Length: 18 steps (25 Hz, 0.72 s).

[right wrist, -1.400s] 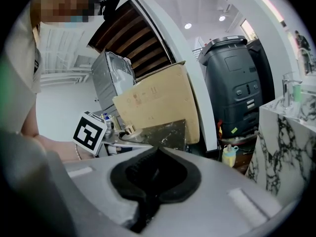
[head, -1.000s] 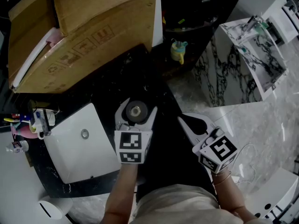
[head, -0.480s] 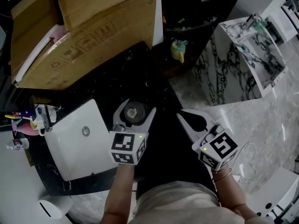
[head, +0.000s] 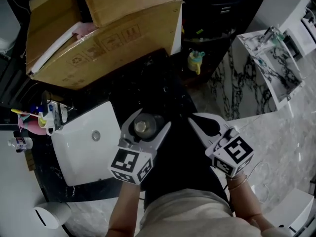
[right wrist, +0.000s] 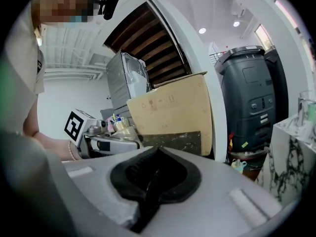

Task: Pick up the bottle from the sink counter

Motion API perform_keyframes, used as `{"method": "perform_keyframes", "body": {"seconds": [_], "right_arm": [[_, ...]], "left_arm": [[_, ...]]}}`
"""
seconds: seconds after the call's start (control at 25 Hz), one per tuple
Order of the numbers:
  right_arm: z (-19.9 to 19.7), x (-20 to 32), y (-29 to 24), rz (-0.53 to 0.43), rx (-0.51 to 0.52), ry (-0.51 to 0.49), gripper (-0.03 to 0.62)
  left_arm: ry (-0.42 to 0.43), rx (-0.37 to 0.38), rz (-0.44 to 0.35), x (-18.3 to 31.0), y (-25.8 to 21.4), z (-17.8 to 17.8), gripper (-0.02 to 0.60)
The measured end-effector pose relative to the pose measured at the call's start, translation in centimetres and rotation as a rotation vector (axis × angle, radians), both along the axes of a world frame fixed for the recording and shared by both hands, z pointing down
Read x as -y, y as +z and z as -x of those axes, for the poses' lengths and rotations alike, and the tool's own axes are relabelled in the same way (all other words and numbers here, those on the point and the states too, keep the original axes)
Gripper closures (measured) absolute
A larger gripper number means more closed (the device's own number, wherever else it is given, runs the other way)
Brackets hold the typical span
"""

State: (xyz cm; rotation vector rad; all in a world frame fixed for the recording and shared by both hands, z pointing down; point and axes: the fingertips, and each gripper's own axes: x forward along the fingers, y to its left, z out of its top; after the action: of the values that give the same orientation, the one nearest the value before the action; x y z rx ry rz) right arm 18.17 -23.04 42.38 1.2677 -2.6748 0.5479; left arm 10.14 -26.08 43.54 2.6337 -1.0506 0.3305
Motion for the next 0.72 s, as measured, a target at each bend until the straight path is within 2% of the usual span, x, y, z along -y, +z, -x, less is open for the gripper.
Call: {"method": "perform_keyframes", "body": {"seconds": [0.28, 0.44, 0.72], "right_arm": [[1.6, 0.0, -2.2, -0.043, -0.001, -0.054, 0.591], [2.5, 0.3, -3.2, -0.064, -0.04, -0.085, 0.591], [3.9, 0.8, -5.6, -0.146, -0.061, -0.117, 0.591]], "left_arm": [[-0.066, -0.035, -0.071, -0.3, -3.1, 1.9, 0.239], [-0.081, -0.089, -0.115, -0.4, -5.3, 2.7, 0.239], [-0.104, -0.125, -0.182, -1.0, -8.3, 3.7, 0.239]]}}
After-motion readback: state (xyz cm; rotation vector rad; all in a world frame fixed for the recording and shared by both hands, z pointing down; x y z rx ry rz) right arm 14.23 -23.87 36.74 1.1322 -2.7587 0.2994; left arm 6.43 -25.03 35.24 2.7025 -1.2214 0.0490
